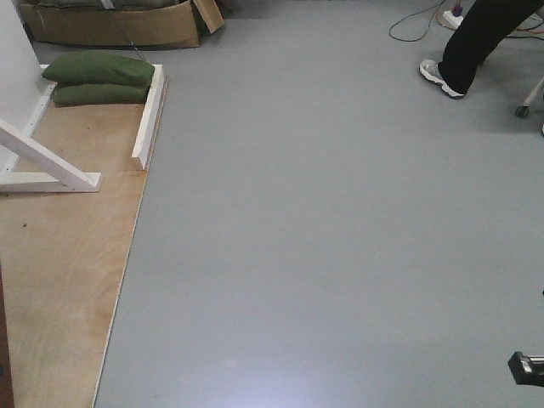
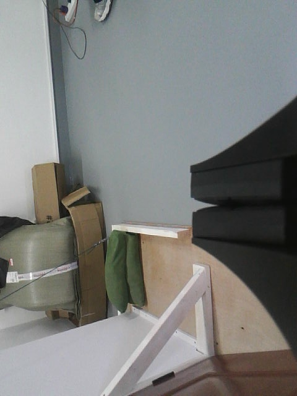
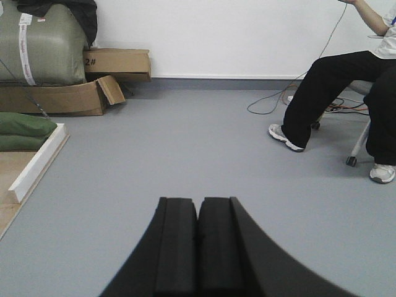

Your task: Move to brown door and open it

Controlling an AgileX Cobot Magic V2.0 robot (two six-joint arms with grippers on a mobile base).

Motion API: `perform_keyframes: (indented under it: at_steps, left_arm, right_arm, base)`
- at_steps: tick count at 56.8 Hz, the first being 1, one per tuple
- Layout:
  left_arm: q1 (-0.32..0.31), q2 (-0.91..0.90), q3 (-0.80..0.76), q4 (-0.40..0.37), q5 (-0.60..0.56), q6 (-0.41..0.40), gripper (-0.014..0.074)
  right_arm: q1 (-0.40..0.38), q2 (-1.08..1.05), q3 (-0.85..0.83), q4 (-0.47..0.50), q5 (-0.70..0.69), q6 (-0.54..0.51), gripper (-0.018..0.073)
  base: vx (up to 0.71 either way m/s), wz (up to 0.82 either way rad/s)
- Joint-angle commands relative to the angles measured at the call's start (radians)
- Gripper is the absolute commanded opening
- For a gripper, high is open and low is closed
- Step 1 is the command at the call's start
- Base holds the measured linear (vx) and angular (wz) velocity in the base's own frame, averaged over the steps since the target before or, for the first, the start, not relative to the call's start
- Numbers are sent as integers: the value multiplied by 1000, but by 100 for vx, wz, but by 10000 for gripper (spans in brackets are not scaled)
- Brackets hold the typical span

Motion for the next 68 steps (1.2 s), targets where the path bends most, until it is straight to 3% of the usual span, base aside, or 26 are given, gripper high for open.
perform_keyframes:
  at_steps: [1, 54, 68]
  left_arm:
    - [-7, -14, -18, -7, -79, -6, -6]
    - [-7, -12, -18, -7, -79, -6, -6]
    - [-7, 92, -90, -7, -45, -6, -6]
  right_arm:
    - [2, -13, 6, -4, -75, -5, 0]
    - [2, -11, 6, -4, -75, -5, 0]
    - [2, -11, 6, -4, -75, -5, 0]
  base:
    - [26, -2]
    - [10, 1]
    - [0, 0]
